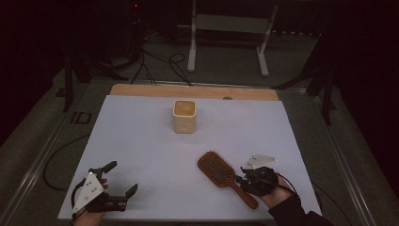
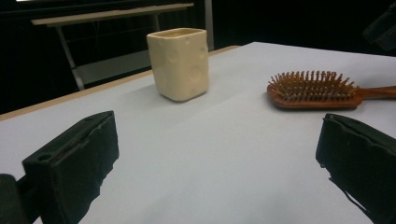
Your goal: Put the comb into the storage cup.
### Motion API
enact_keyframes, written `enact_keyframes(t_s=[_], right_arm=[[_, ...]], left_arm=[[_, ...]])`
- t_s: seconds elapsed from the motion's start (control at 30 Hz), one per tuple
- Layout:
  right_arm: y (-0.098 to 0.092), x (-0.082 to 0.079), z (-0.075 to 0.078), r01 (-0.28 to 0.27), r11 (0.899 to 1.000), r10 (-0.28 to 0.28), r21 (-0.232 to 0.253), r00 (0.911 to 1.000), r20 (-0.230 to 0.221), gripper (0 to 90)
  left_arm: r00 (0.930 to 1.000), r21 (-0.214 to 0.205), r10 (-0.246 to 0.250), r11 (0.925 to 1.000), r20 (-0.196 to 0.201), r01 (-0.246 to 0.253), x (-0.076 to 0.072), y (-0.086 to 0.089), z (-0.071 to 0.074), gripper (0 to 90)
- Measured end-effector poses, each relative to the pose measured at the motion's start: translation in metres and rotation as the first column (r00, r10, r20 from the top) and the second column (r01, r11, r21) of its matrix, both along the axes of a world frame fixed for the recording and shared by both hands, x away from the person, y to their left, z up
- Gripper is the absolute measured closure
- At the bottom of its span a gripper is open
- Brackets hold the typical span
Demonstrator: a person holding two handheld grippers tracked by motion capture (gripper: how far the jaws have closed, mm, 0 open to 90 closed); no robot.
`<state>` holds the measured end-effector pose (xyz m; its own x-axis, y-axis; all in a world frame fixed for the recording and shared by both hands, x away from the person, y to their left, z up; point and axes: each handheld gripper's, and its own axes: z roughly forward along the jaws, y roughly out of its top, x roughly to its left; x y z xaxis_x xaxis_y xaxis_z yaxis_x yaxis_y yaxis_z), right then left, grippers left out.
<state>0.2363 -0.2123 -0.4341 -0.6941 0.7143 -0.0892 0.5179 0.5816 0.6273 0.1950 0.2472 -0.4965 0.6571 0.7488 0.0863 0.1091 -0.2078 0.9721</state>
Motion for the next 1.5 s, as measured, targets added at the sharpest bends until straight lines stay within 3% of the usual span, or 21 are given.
enact_keyframes(t_s=[0.13, 0.3, 0.37, 0.43, 0.47, 0.53, 0.6, 0.67, 0.7, 0.77, 0.83, 0.97, 1.07, 1.1, 1.27, 1.33, 1.5], right_arm=[[0.003, 0.000, -0.003, -0.004, 1.000, 0.004, 0.000, 0.9998, -0.021, 46.6], [0.007, 0.005, -0.011, 0.010, 1.000, -0.010, -0.002, 0.9962, -0.086, 21.0], [0.008, 0.005, -0.014, 0.021, 1.000, -0.022, -0.014, 0.9958, -0.089, 13.8], [0.008, 0.005, -0.017, 0.023, 1.000, -0.025, -0.020, 0.9950, -0.097, 17.7], [0.008, 0.005, -0.018, 0.028, 0.999, -0.030, -0.022, 0.9946, -0.099, 13.3], [0.009, 0.004, -0.020, 0.023, 0.999, -0.026, -0.037, 0.9961, -0.084, 14.8], [0.009, 0.006, -0.021, 0.020, 0.999, -0.023, -0.031, 0.9939, -0.108, 18.8], [0.008, 0.013, -0.025, 0.007, 1.000, -0.008, -0.007, 0.9769, -0.213, 19.0], [0.008, 0.015, -0.028, 0.014, 1.000, -0.014, -0.002, 0.9694, -0.245, 18.5], [0.009, 0.015, -0.031, 0.017, 1.000, -0.021, -0.021, 0.9683, -0.249, 19.5], [0.010, 0.017, -0.036, 0.010, 0.999, -0.021, -0.041, 0.9606, -0.277, 18.4], [0.011, 0.020, -0.041, 0.026, 0.997, -0.046, -0.070, 0.9534, -0.298, 23.3], [0.011, 0.024, -0.043, 0.035, 0.996, -0.059, -0.077, 0.9402, -0.336, 23.4], [0.013, 0.024, -0.044, 0.032, 0.996, -0.059, -0.086, 0.9394, -0.338, 25.6], [0.019, 0.024, -0.047, -0.011, 0.993, -0.028, -0.115, 0.9429, -0.332, 9.6], [0.023, 0.025, -0.049, -0.002, 0.989, -0.046, -0.146, 0.9452, -0.323, 8.8], [0.030, 0.025, -0.052, 0.005, 0.983, -0.067, -0.184, 0.9405, -0.333, 10.2]], left_arm=[[1.0000, -0.002, 0.000, 1.0000, -0.003, 0.000, 0.000, 0.000, 0.000, 0.0], [1.0000, 0.002, -0.003, 1.0000, -0.003, 0.003, 0.000, 0.000, 0.000, 0.0], [1.0000, 0.002, -0.003, 1.0000, -0.003, 0.003, 0.000, -0.001, 0.000, 0.0], [1.0000, 0.002, -0.004, 1.0000, -0.006, 0.004, 0.000, -0.001, 0.000, 0.0], [1.0000, 0.001, -0.005, 1.0000, -0.007, 0.005, 0.000, -0.001, 0.000, 0.0], [1.0000, 0.000, -0.006, 1.0000, -0.007, 0.006, 0.000, -0.001, -0.001, 0.0], [1.0000, 0.002, -0.005, 1.0000, -0.006, 0.005, 0.000, -0.001, -0.001, 0.0], [1.0000, 0.001, -0.004, 1.0000, -0.006, 0.004, 0.000, -0.001, -0.001, 0.0], [1.0000, 0.001, -0.004, 1.0000, -0.007, 0.004, 0.000, -0.001, -0.001, 0.0], [1.0000, 0.002, -0.005, 1.0000, -0.007, 0.005, 0.000, -0.001, -0.001, 0.0], [1.0000, 0.002, -0.005, 1.0000, -0.007, 0.005, 0.001, -0.001, -0.001, 0.0], [1.0000, 0.003, -0.005, 1.0000, -0.006, 0.005, 0.000, -0.001, -0.001, 0.0], [1.0000, 0.002, -0.006, 1.0000, -0.006, 0.006, 0.001, -0.001, -0.001, 0.0], [1.0000, 0.002, -0.006, 1.0000, -0.007, 0.006, 0.001, -0.001, -0.001, 0.0], [1.0000, -0.001, -0.005, 1.0000, -0.008, 0.005, 0.001, 0.000, -0.001, 0.0], [1.0000, 0.000, -0.005, 1.0000, -0.008, 0.005, 0.001, 0.000, -0.001, 0.0], [0.9999, -0.001, -0.006, 1.0000, -0.008, 0.006, 0.001, 0.000, -0.001, 0.0]])
